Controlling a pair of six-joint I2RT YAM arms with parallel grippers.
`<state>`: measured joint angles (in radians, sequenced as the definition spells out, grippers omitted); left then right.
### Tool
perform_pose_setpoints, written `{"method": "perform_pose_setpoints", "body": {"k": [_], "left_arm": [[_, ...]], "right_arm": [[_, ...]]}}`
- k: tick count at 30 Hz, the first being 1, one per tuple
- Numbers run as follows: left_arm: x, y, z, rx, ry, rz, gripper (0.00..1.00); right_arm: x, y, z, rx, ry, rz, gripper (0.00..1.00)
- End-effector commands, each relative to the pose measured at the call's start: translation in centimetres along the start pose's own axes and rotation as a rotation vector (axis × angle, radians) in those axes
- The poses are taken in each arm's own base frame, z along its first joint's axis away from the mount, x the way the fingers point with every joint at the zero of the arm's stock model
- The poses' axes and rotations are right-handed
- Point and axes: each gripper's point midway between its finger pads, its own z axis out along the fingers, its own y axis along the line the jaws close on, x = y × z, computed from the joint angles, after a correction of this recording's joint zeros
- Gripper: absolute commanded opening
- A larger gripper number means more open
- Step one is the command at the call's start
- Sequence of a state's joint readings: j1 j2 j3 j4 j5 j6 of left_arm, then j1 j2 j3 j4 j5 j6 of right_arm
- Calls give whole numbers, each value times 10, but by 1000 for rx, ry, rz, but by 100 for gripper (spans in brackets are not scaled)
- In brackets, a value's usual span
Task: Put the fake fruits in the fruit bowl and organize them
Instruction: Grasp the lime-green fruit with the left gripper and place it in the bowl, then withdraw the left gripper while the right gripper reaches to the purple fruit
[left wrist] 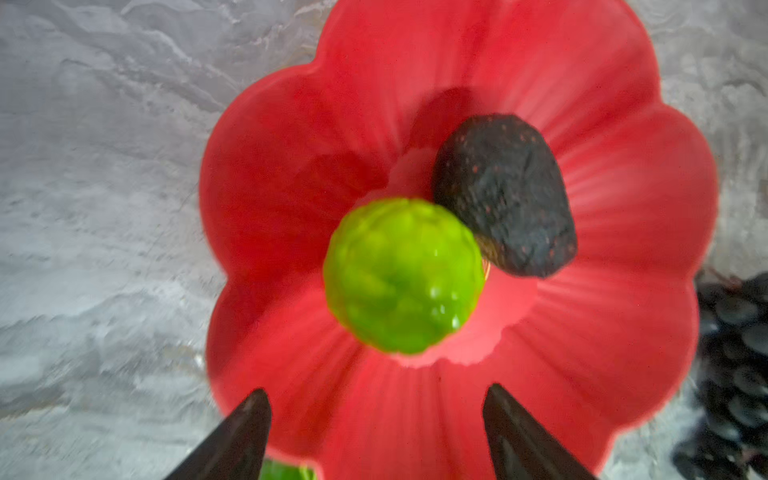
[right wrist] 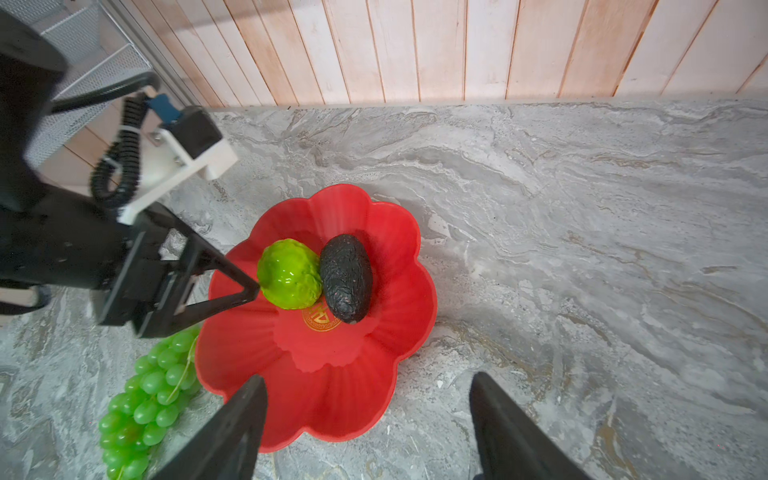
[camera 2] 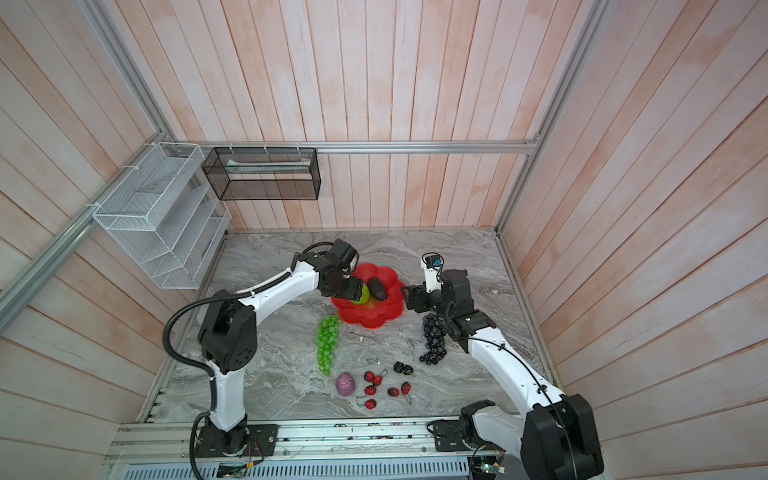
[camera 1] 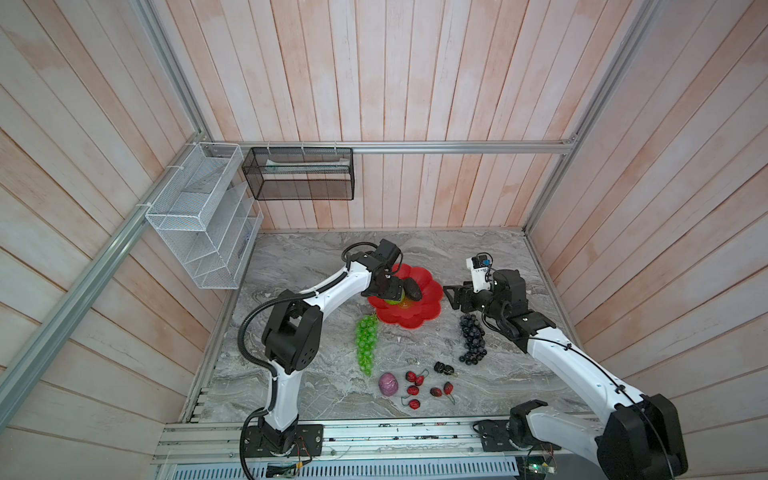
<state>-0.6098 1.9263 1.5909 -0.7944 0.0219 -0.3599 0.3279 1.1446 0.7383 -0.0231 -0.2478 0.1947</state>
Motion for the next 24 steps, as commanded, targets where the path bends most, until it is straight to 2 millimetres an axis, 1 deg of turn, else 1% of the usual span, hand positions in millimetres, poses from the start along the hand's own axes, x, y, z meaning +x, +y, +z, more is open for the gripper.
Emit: {"method": "perform_pose_setpoints", "body": {"k": [1, 4, 6, 8, 12, 15, 19, 24], "left_arm": [[-5, -4, -31, 48, -123, -5, 81], [11, 6, -44, 44, -171, -51, 81], [21, 15, -49, 32, -202, -89, 81], [29, 22, -52, 27, -236, -127, 83], [39, 34, -60, 27, -304, -185, 84], [45, 48, -68, -13, -337, -211, 86], [51, 66, -78, -54, -381, -238, 88], [59, 83, -86, -66, -409, -276, 89]], "right_arm": [[-5, 20, 0, -54, 26, -26, 74], [12, 39, 5, -69, 68, -47, 74], [31, 58, 7, -105, 117, -59, 74], [52, 83, 7, -157, 170, -82, 74], [106, 140, 2, -271, 339, -154, 74], [134, 169, -5, -313, 433, -207, 75], [160, 192, -9, -348, 509, -222, 78], [201, 215, -5, -400, 628, -269, 81]]}}
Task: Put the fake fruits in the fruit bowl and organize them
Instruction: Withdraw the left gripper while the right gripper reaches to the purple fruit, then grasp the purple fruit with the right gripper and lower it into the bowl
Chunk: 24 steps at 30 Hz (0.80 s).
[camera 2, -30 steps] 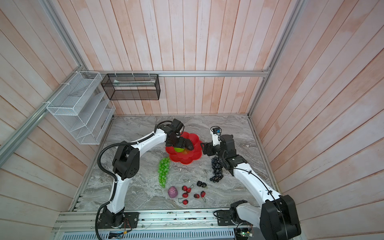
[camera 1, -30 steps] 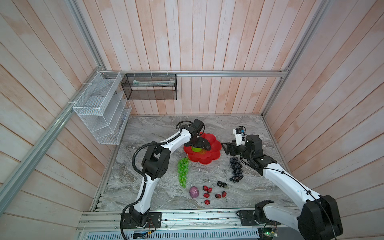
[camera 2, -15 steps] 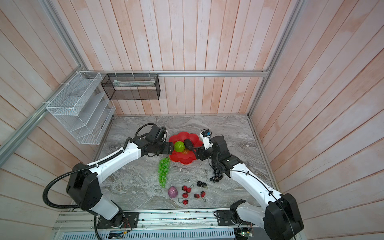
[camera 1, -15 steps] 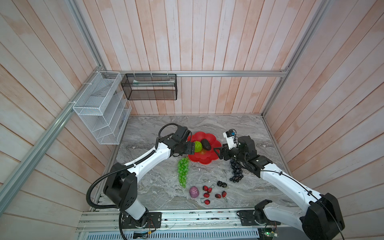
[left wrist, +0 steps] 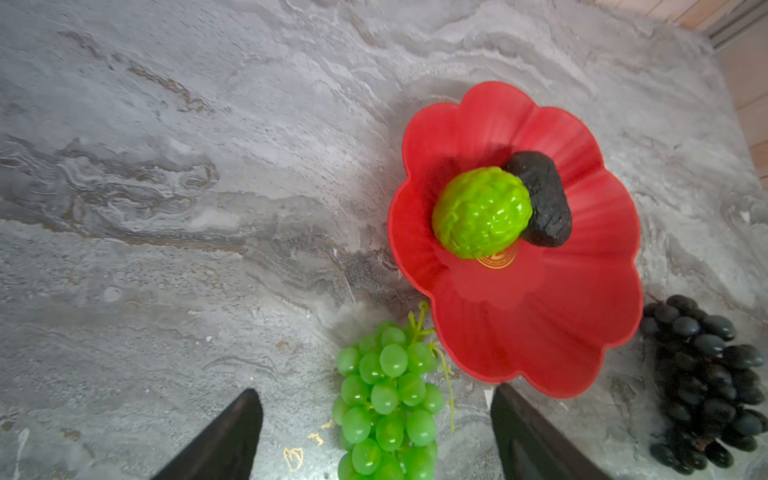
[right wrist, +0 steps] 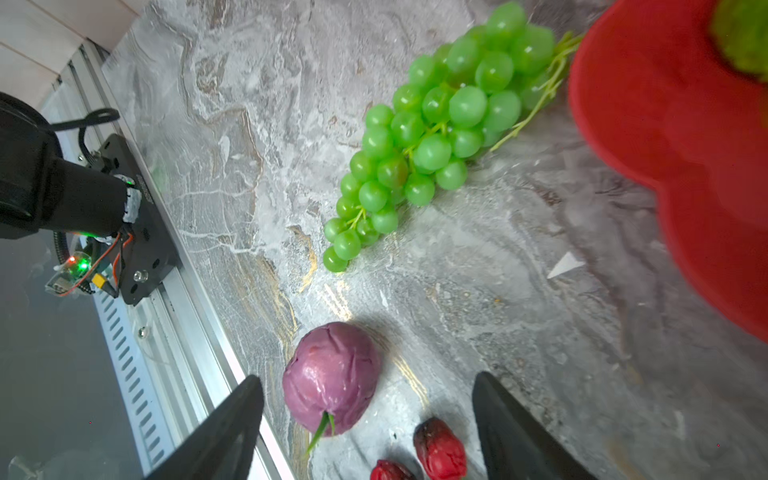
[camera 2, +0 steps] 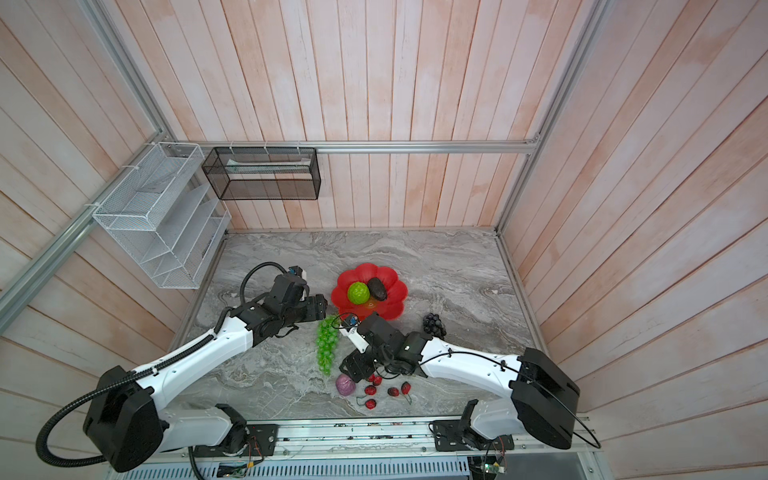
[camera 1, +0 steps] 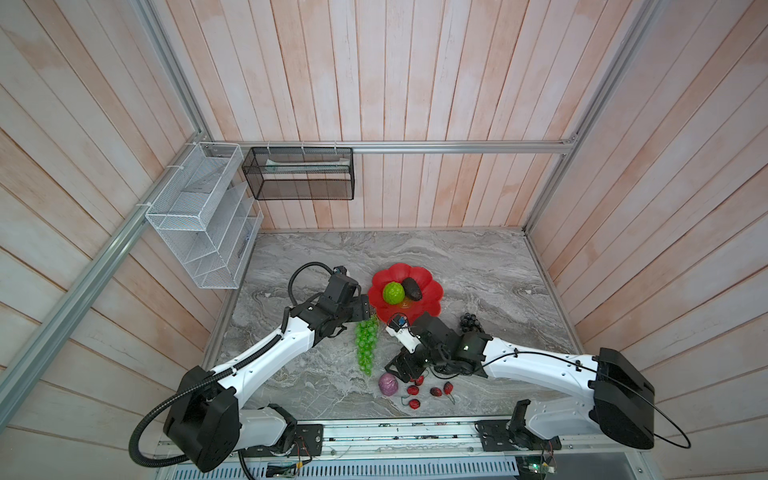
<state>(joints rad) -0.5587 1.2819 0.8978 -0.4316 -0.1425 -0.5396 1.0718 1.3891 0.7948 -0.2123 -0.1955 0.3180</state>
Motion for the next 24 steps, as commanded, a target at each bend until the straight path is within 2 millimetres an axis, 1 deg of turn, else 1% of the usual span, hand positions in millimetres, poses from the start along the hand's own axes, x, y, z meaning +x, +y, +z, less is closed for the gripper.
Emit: {"method": "perform_pose_setpoints", "body": {"k": [1, 3, 6, 8, 12, 18, 22, 24], "left_arm": [[-6, 14, -4, -29, -52, -39, 89], [-5, 18, -6, -33, -56, -51, 89], [-4, 23, -7, -34, -52, -59, 89], [-3, 25, -7, -38, -50, -62, 89], [-5, 25, -9, -37, -52, -61, 89], [-5, 25, -6, -35, -43, -61, 89], [-5, 25, -5, -35, -39, -63, 89], [-5, 25, -6, -38, -40, -65, 89]], "right_arm": [[9, 14, 15, -23, 78, 7, 81], [16, 18, 24, -44, 120, 4, 81], [22, 23, 32, -61, 143, -8, 81], [27, 22, 36, -58, 167, -7, 81], [36, 18, 40, -43, 197, -8, 81], [48, 19, 48, -27, 234, -34, 79], [47, 16, 51, -11, 232, -42, 75], [45, 15, 52, -5, 227, -44, 71]]}}
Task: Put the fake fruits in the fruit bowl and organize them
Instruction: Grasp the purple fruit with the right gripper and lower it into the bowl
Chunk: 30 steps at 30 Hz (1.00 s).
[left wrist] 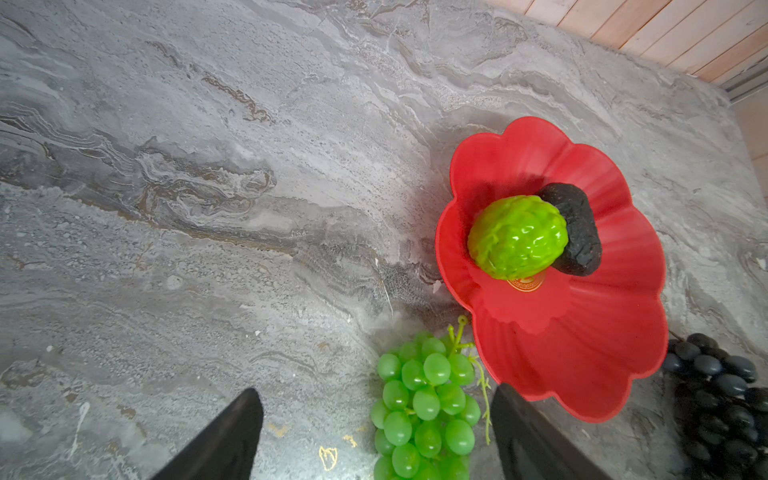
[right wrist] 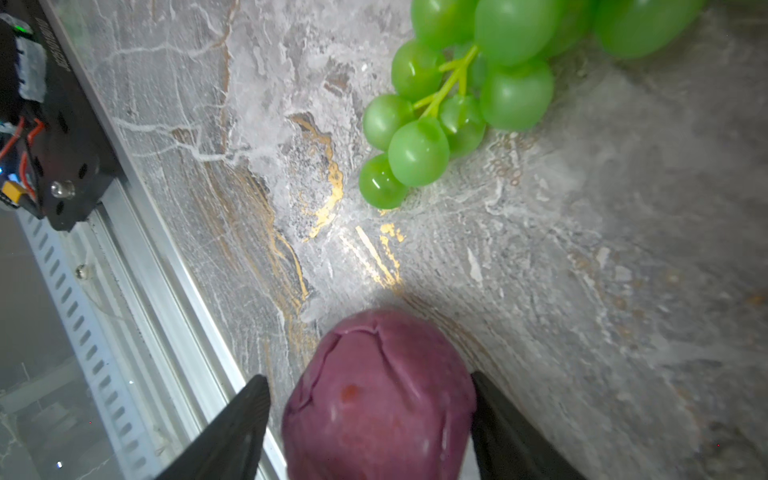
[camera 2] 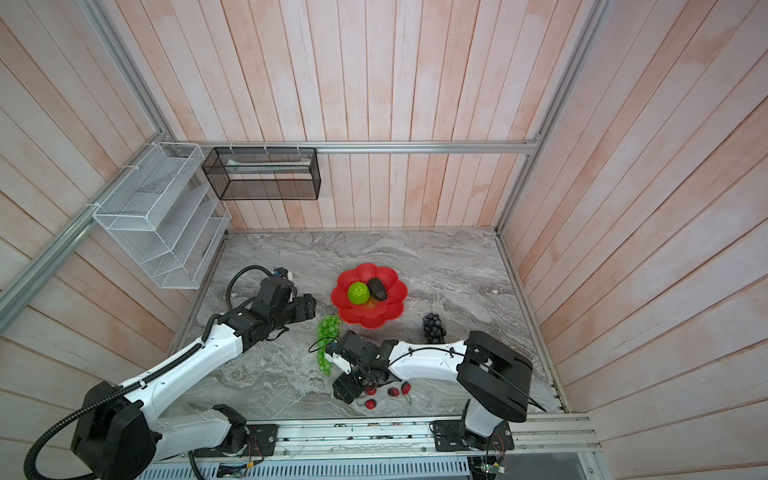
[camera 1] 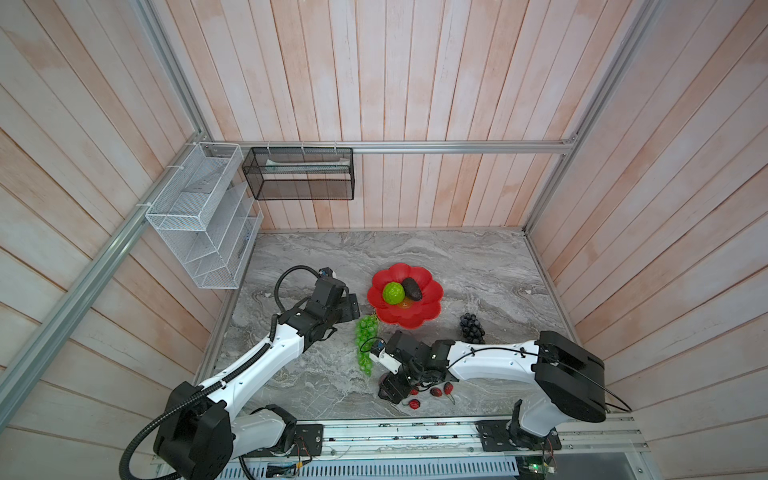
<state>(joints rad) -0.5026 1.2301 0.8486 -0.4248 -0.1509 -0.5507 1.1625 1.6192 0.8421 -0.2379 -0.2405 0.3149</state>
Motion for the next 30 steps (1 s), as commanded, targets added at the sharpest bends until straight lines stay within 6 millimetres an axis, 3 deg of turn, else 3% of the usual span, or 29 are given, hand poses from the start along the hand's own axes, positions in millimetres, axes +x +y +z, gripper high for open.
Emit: {"method": "perform_pose_setpoints", "body": {"k": [1, 9, 12, 19, 26, 30], "left_arm": [[-4, 1, 0, -1, -13, -13, 89], [-3, 3, 1, -9, -10, -14, 89], [-3, 4, 2, -12, -11, -19, 89], [-5, 6, -1, -16, -28, -30, 89], [-5, 8, -6, -14, -40, -35, 89], [-4, 15, -11, -46, -46, -30, 89]], "right_arm": [[-8, 0, -1, 19, -12, -10, 68], [-9, -3, -5, 36, -25, -20, 48], [-14, -3, -11, 38, -45, -20, 46], [-53, -15, -62, 55, -175, 15, 42], [-114, -74, -139, 137, -408, 80, 43], [-136, -123, -164, 237, -470, 108, 43]]}}
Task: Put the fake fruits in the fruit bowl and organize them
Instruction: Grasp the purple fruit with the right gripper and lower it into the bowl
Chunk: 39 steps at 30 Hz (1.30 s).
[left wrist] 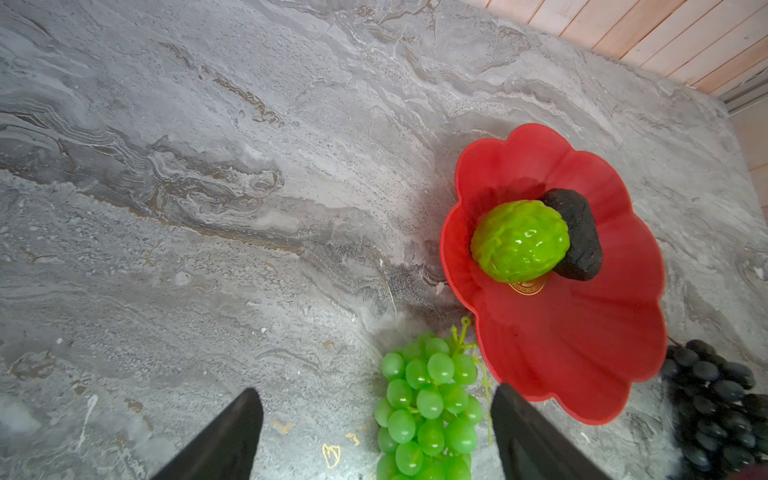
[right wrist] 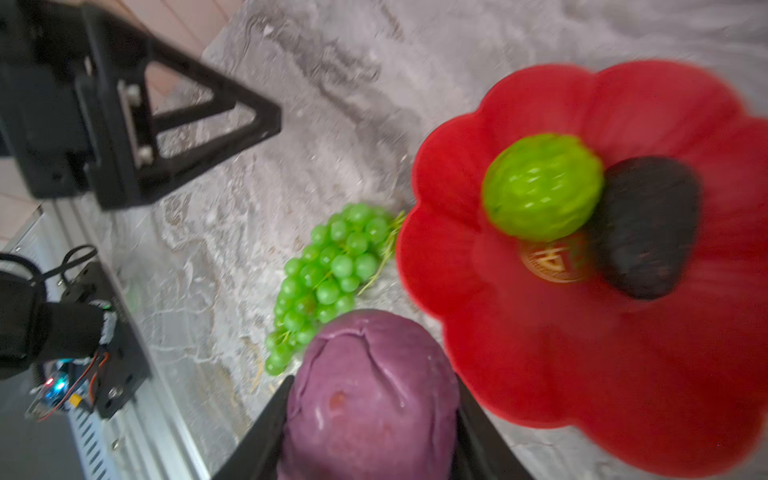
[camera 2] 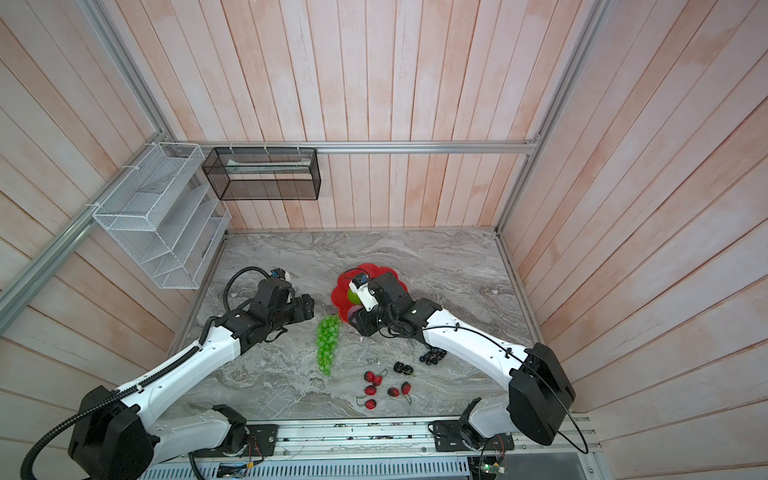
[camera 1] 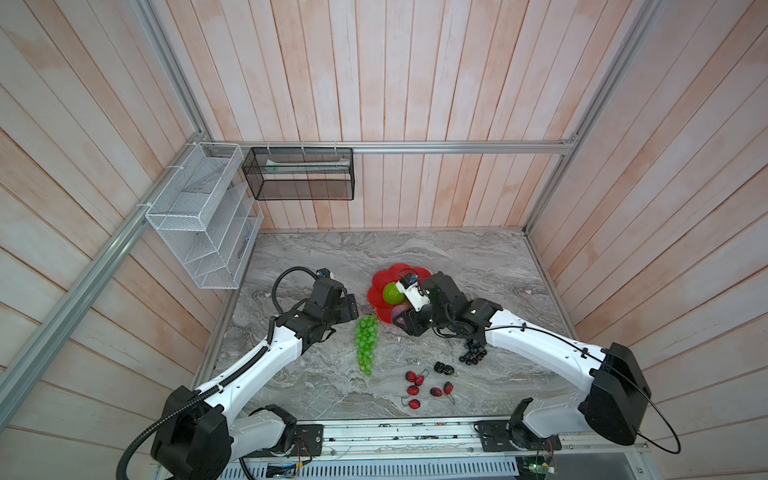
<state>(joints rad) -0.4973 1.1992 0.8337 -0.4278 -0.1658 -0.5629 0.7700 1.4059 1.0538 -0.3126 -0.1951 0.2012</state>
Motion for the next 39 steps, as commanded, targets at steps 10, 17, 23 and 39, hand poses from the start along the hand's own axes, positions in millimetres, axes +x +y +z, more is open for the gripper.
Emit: {"method": "perform_pose_setpoints", "body": {"k": [10, 17, 23, 39], "left_arm": [[-8, 16, -12, -57, -53, -18, 89], [-10, 10, -8, -41, -38, -23, 89], [-11, 11, -13, -38, -47, -26, 89], [-11, 10, -9, -44, -31, -21, 89]], "right_arm": [[9, -75, 50, 90, 78, 38, 43], [20, -88, 82, 105, 125, 41, 44], [27, -97, 96, 124, 135, 48, 45], [32, -105, 113, 140, 176, 52, 56]]}}
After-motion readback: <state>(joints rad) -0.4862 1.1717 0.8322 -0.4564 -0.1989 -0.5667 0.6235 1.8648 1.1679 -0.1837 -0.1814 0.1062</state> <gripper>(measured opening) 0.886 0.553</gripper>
